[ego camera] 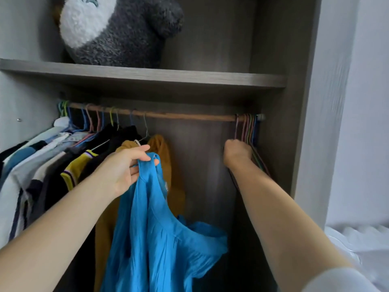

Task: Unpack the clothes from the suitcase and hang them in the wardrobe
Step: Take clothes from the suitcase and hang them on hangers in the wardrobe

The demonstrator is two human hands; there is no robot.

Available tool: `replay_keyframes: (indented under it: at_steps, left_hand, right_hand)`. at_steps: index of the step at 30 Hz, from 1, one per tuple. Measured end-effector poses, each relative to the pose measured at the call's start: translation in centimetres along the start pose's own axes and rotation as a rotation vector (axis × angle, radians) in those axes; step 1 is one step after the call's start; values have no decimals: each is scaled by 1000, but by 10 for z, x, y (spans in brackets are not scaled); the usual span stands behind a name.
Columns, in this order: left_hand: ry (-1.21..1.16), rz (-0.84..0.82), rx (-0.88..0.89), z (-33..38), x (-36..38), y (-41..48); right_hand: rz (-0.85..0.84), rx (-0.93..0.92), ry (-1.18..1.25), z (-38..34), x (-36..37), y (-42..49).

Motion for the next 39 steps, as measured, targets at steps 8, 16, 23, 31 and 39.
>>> replay_keyframes:
  at_steps: [8, 16, 23, 31, 39]
  left_hand:
    - [25, 41, -7, -4, -27, 6]
    - [-27, 98, 49, -9, -41, -3]
    - [16, 152, 62, -15, -73, -23]
    - [-18, 290, 6, -30, -113, -47]
    - [-63, 363, 6, -43, -133, -70]
  right_hand:
    - [9, 108, 231, -6, -2, 22]
    - [127, 154, 830, -32, 1, 8]
    - [-16, 245, 1507, -63, 76, -49]
    - [-265, 320, 1981, -107, 65, -85]
    - [-498, 469, 2515, -154, 39, -154]
Point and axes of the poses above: each hand's wrist, its own y-axis towards the middle knuckle, its own x-axis out of the palm, z = x × y, the point moved 3 cm from there along y, towards the middle knuckle, and after that the axes turned 4 degrees about y, right-handed, at the moved point
